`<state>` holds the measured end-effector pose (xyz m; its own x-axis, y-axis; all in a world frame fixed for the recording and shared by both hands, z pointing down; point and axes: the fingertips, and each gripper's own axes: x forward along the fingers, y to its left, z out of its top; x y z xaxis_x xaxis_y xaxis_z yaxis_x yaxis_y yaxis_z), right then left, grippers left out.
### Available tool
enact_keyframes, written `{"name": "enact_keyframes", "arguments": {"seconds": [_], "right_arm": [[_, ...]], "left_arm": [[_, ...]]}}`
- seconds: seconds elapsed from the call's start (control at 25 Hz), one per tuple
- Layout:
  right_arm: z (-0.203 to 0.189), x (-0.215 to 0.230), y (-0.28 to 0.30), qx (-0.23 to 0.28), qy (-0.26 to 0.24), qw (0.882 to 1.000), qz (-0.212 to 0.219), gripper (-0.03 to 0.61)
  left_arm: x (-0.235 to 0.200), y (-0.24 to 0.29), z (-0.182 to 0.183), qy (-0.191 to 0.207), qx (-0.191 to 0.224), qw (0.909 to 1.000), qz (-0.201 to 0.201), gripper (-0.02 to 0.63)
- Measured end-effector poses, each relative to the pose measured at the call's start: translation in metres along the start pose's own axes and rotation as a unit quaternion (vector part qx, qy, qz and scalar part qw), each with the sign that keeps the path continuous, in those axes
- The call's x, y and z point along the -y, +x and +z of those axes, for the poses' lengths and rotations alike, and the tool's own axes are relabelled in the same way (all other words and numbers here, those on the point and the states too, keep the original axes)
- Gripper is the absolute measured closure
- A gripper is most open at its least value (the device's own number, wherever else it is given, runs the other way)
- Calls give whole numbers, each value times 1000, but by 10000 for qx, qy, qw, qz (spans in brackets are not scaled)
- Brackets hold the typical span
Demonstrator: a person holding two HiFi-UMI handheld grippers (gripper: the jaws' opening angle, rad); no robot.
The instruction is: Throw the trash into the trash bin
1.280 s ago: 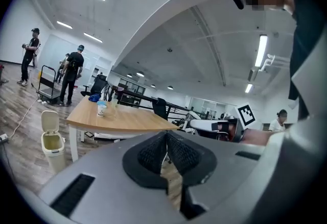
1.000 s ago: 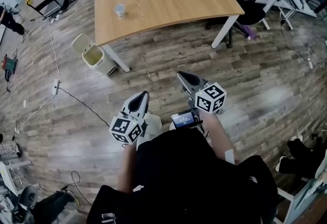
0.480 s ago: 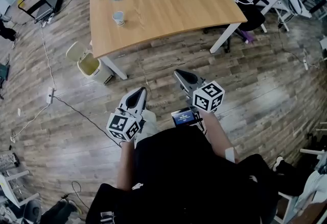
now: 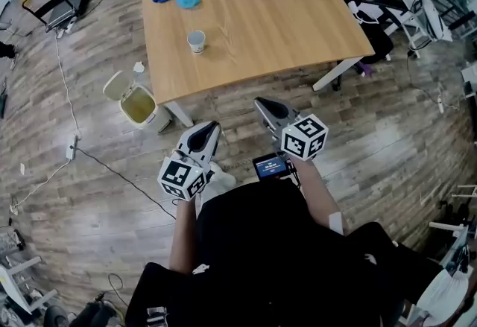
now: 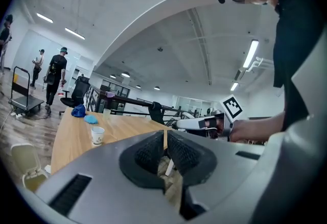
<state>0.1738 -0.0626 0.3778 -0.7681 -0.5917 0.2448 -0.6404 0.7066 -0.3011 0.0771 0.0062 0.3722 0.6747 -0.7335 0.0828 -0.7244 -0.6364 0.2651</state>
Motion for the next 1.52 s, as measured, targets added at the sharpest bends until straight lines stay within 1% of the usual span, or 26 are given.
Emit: {"name": "enact_keyframes", "arguments": {"seconds": [0.08, 0.2, 0.32, 0.44, 0.6, 0.64, 0.68, 0.72, 0.84, 0.96, 1.04, 1.08, 1.2, 1.32, 1.36, 1.44, 1.52], "right_arm": [[6, -3, 23, -61, -104, 9999, 11, 580], [7, -9, 47, -223, -288, 9993, 64, 580], [7, -7, 59, -265, -342, 9990, 126, 580], [10, 6, 70, -317, -307, 9990, 107, 580], [21, 28, 87, -279, -255, 9992, 93, 580], [24, 34, 92, -248, -220, 9994, 102, 580], [29, 39, 96, -209, -188, 9995, 114, 580], [34, 44, 101, -161, -170, 9996, 129, 580], [49, 59, 110, 1, -167, 9997, 182, 580], [56, 75, 114, 88, -102, 9998, 160, 580], [58, 86, 115, 102, -53, 9999, 100, 580], [59, 91, 115, 91, -34, 9999, 69, 580], [57, 105, 113, 1, -4, 10000, -10, 580], [58, 119, 109, -123, -46, 9998, -133, 580], [59, 124, 107, -162, -78, 9997, -194, 580], [58, 137, 104, -241, -103, 9991, -341, 580], [53, 149, 100, -313, -43, 9984, -470, 580]], "left_arm": [[-24, -1, 3, 28, -32, 10000, 1, 606], [-54, -1, 6, -107, 38, 9999, -27, 606], [-78, 4, 2, -207, -24, 9997, 100, 606], [-98, 12, -1, -307, -47, 9992, 247, 606], [-118, 33, 3, -153, -133, 9991, 376, 604], [-122, 38, 5, -98, -132, 9991, 392, 589], [-126, 44, 7, -42, -124, 9991, 409, 540], [-131, 50, 8, 21, -137, 9990, 422, 515], [-147, 68, 7, 232, -320, 9980, 501, 485], [-172, 88, -2, 304, -492, 9962, 649, 344], [-195, 103, -12, 345, -627, 9945, 770, 301], [-210, 111, -17, 342, -697, 9932, 864, 288], [-256, 131, -43, 172, -1012, 9882, 1140, 288], [-292, 152, -79, -96, -1529, 9815, 1147, 283], [-302, 159, -87, -132, -1624, 9799, 1154, 253], [-320, 172, -96, -118, -1669, 9779, 1251, 215], [-335, 185, -97, -44, -1624, 9770, 1378, 213]]}}
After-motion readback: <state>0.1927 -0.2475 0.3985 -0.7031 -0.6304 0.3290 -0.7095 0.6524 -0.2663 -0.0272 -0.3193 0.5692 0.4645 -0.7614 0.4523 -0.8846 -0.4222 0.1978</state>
